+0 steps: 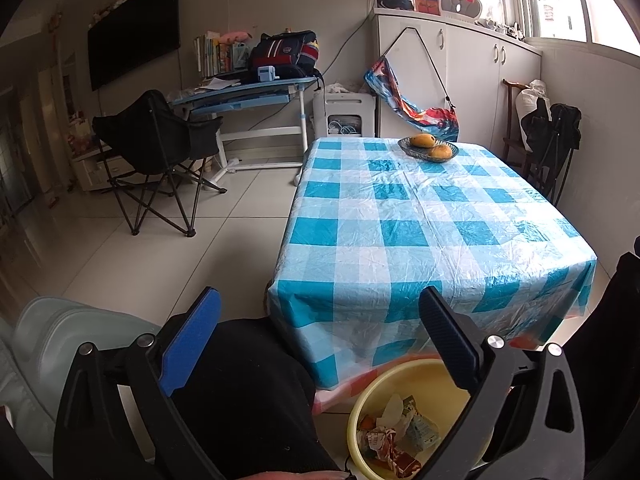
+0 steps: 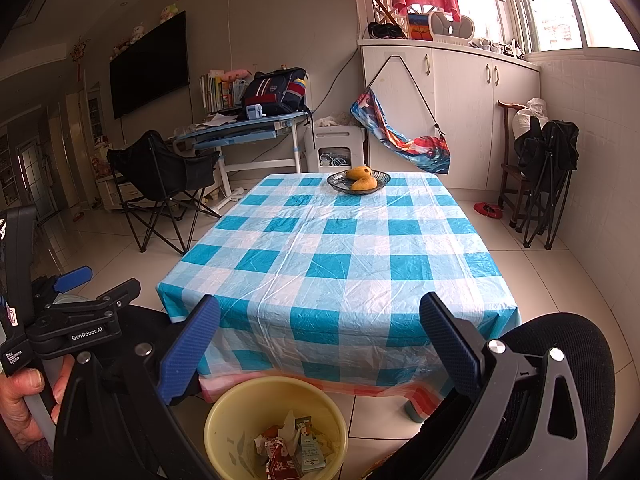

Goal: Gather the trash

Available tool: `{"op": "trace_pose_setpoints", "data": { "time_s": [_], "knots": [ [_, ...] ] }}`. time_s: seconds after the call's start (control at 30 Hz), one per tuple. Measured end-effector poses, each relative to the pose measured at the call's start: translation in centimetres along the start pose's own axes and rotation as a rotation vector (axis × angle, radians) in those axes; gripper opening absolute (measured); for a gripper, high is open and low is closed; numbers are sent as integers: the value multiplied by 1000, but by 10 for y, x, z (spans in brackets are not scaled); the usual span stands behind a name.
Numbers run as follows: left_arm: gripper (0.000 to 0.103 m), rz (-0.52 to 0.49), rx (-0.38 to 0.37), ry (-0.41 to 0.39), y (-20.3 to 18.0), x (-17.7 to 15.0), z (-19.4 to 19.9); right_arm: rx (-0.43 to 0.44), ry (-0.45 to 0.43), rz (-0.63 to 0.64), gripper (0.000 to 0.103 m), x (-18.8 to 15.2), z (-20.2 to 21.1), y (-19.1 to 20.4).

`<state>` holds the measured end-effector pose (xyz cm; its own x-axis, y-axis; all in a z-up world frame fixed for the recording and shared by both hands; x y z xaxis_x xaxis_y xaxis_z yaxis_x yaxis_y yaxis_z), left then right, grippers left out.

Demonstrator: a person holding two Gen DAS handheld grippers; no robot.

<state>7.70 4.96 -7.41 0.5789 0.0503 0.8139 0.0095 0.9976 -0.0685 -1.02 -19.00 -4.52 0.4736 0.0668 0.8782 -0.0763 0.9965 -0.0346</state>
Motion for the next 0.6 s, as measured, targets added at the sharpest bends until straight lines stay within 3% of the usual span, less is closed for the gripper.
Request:
{"op": "trace_pose_setpoints", "data": {
  "time_s": [0.3, 0.43, 0.6],
  "knots": [
    [96, 31, -76, -18, 3, -1, 6, 0, 1, 1, 96, 0, 0, 0],
    [96, -63, -41, -45, -16, -3, 13, -1, 5, 7, 96, -4, -1, -1],
    [96, -66, -31, 20, -17, 5, 13, 30, 14, -9, 96, -1, -3, -5]
  ]
}}
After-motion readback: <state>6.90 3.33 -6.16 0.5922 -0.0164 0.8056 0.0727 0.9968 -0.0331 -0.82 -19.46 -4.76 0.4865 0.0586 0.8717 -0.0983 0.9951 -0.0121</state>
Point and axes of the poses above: each gripper's, at about its wrist camera, not at the fingertips, and z roughly against the way its jaws point, y to its left, x to its top, the point moved 3 cm from there along -z, roughly the way its jaws point, and after that the axes turned 8 degrees about z, right-handed, at the moved point
